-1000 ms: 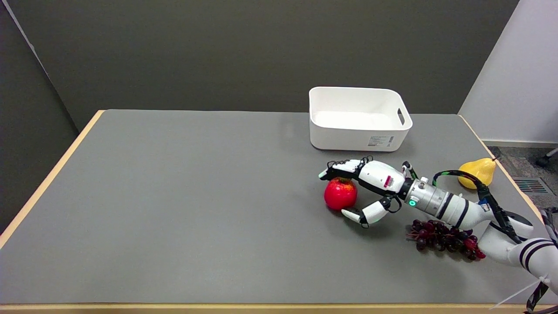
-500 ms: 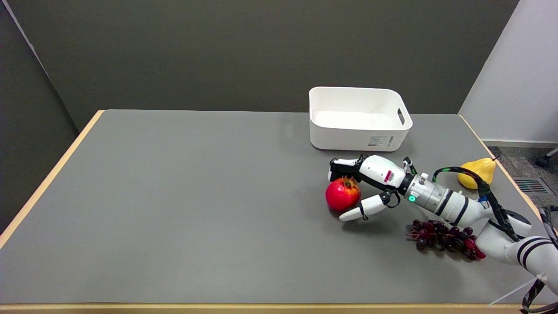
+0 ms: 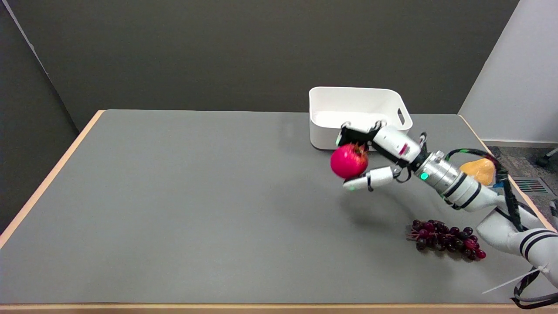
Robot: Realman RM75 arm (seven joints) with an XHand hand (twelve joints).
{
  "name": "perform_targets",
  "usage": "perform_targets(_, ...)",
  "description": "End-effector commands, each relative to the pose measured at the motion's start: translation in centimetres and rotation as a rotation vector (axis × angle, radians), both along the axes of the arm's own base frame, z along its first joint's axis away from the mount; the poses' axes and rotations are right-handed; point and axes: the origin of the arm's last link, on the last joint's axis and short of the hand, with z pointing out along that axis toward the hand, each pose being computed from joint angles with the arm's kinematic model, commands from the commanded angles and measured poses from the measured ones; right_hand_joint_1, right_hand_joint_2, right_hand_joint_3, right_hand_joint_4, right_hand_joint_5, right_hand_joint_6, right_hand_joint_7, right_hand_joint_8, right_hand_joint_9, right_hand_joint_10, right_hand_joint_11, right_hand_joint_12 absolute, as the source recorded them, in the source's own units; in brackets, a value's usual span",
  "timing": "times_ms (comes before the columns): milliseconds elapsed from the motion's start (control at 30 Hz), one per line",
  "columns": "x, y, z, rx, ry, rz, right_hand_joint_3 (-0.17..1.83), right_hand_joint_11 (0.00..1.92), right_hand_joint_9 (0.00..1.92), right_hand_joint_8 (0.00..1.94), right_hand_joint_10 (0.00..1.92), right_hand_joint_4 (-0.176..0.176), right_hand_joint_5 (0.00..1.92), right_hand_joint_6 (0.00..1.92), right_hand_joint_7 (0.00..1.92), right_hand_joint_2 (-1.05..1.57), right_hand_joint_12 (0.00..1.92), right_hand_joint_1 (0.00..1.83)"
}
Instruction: Pick up the pomegranate.
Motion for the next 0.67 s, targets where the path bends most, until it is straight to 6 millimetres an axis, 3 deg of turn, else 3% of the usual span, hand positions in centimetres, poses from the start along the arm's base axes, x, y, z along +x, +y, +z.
perform_targets(33,11.7,0.0,2.7,-0.122,0.085,0.441,0.46,0.75,0.9,1.34,1.49,-0.099,0.66,1.45,0.92,1.0,1.92,1.19)
perform_targets(233,14.7,-3.1,4.4,-0.245,0.156,0.494,0.47,0.76,0.9,1.34,1.49,-0.101,0.66,1.45,0.92,1.0,1.92,1.19)
perform_targets(400,15.7,-8.3,5.4,-0.345,0.231,0.431,0.47,0.76,0.9,1.34,1.49,-0.104,0.66,1.45,0.92,1.0,1.92,1.2)
perform_targets(500,14.5,-11.2,5.7,-0.416,0.285,0.339,0.47,0.75,0.9,1.34,1.5,-0.107,0.66,1.45,0.92,1.0,1.92,1.2)
perform_targets(667,12.8,-14.2,5.7,-0.543,0.43,0.227,0.49,0.73,0.89,1.36,1.5,-0.108,0.66,1.45,0.91,1.0,1.92,1.2)
